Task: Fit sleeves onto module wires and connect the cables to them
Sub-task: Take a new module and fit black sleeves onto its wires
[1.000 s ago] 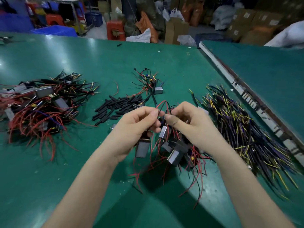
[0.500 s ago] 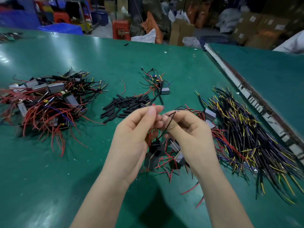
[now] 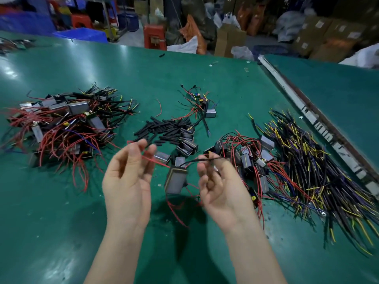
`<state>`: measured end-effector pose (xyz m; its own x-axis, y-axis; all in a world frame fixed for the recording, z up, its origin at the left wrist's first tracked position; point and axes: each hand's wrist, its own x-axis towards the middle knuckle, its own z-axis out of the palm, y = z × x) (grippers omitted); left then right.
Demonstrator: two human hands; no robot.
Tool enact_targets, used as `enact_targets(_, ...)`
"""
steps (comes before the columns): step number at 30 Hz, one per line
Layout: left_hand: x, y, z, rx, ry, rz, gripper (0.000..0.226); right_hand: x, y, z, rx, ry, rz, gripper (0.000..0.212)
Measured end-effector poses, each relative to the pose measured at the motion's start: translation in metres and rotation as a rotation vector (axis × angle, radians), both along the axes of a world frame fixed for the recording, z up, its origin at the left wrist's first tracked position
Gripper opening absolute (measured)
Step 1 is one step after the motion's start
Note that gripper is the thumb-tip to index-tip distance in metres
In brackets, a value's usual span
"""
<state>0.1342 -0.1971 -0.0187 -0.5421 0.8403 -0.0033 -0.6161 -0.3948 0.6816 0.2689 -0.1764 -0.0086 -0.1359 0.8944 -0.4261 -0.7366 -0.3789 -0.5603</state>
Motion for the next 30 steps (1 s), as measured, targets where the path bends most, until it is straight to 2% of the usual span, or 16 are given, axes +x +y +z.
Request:
enact_targets(3, -0.003, 0.0, -0.011, -0.119, 0.012, 0.03, 0.006, -0.011, -0.002, -0.011, -0.123, 0.129, 0.01, 0.009)
enact_targets(7, -0.001, 0.001, -0.021, -0.241, 0.183, 0.033, 0.02, -0.024, -0.004, -0.024, -0.098, 0.112, -0.01, 0.014)
enact_targets(9, 0.0, 0.001, -0.023, -0.249, 0.269, 0.057, 0.021, -0.029, -0.005, -0.028, -0.022, 0.026, -0.037, 0.019)
enact_targets(11, 0.0, 0.001, -0.025, -0.231, 0.375, 0.072, 0.012, -0.034, -0.006, -0.031, 0.098, -0.093, -0.082, 0.019)
enact_targets(14, 0.0, -0.002, -0.024, -0.22, 0.512, 0.07, 0.013, -0.037, -0.01, -0.035, 0.3, -0.334, -0.142, 0.019)
enact_targets(18, 0.0, -0.004, -0.019, -0.22, 0.5, 0.065, 0.032, -0.038, -0.014, -0.038, 0.438, -0.574, -0.122, 0.018)
enact_targets(21, 0.001, -0.004, -0.016, -0.224, 0.504, 0.036, 0.032, -0.037, -0.014, -0.037, 0.485, -0.667, -0.144, 0.016)
enact_targets(30, 0.015, -0.007, -0.013, -0.158, 0.49, -0.104, 0.02, -0.033, -0.015, -0.036, 0.507, -0.666, -0.167, 0.012)
